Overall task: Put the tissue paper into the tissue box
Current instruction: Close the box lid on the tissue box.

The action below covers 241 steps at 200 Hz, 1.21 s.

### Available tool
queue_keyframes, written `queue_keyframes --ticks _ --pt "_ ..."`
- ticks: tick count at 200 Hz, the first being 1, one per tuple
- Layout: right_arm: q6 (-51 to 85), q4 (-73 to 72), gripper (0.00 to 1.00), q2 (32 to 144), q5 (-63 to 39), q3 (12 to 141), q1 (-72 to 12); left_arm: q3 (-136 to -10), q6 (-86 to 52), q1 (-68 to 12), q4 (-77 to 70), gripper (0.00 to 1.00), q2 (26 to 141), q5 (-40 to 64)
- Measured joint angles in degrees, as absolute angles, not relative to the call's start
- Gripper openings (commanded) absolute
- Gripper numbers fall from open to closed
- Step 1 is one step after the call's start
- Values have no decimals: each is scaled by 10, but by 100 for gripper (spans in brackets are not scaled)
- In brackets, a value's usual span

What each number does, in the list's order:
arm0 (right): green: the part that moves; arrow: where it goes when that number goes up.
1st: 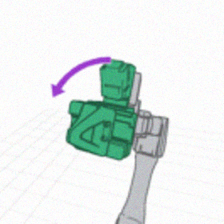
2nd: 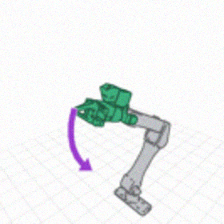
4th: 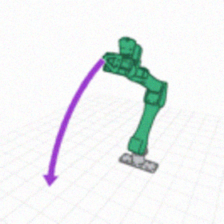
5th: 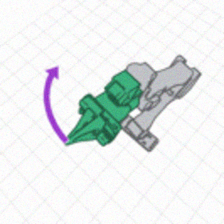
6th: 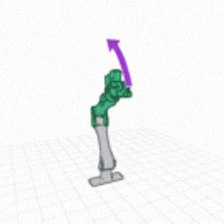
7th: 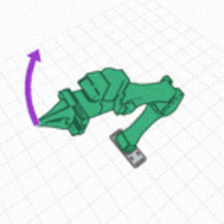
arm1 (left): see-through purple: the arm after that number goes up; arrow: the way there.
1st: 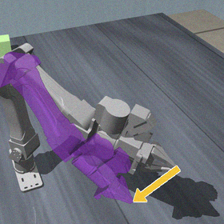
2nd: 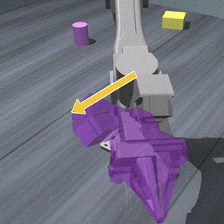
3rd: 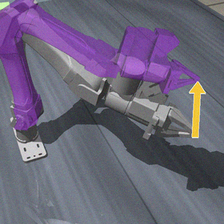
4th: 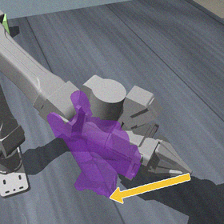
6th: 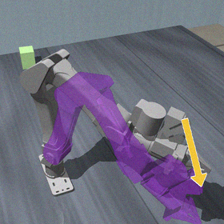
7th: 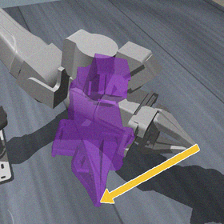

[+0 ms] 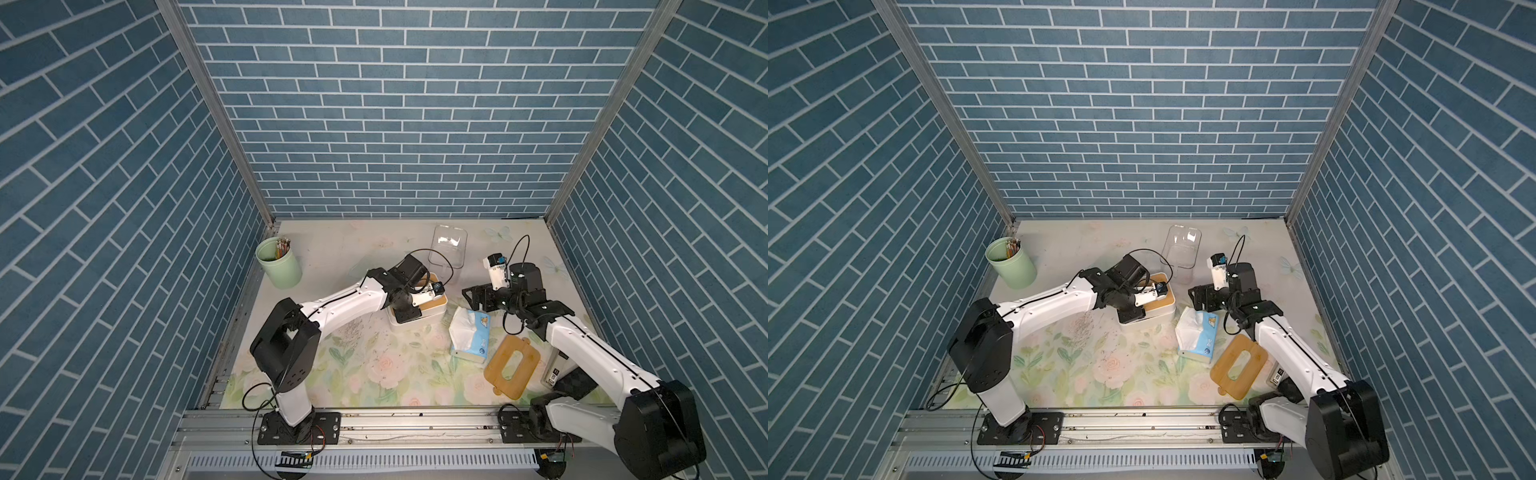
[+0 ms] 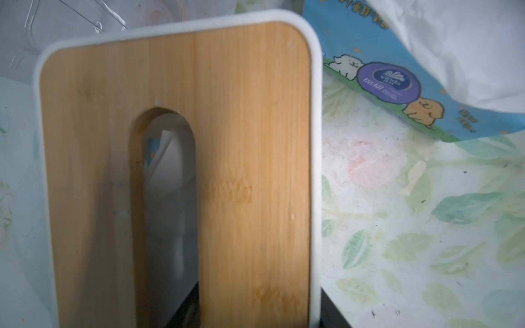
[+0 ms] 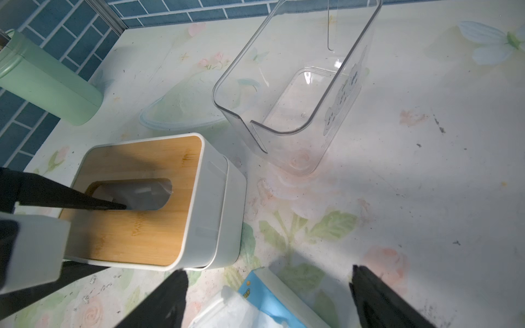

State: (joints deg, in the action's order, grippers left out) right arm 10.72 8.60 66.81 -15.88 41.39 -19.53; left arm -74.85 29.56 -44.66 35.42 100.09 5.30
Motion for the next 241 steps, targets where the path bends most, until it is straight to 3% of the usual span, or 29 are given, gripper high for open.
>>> queue_keyframes --ticks 50,128,139,163,183,241 --pt "111 86 93 685 -177 414 -195 -731 285 -447 333 29 993 53" --pt "118 82 93 696 -197 415 -195 -696 239 -447 292 55 969 58" --pt "118 82 93 696 -198 416 -195 -694 231 -447 289 60 965 62" --pt "118 81 93 696 -205 416 -196 -694 209 -447 277 82 950 72" --pt "118 80 93 696 -217 416 -196 -693 186 -447 260 91 926 77" --pt "119 66 95 727 -265 437 -216 -599 44 -421 152 95 804 63"
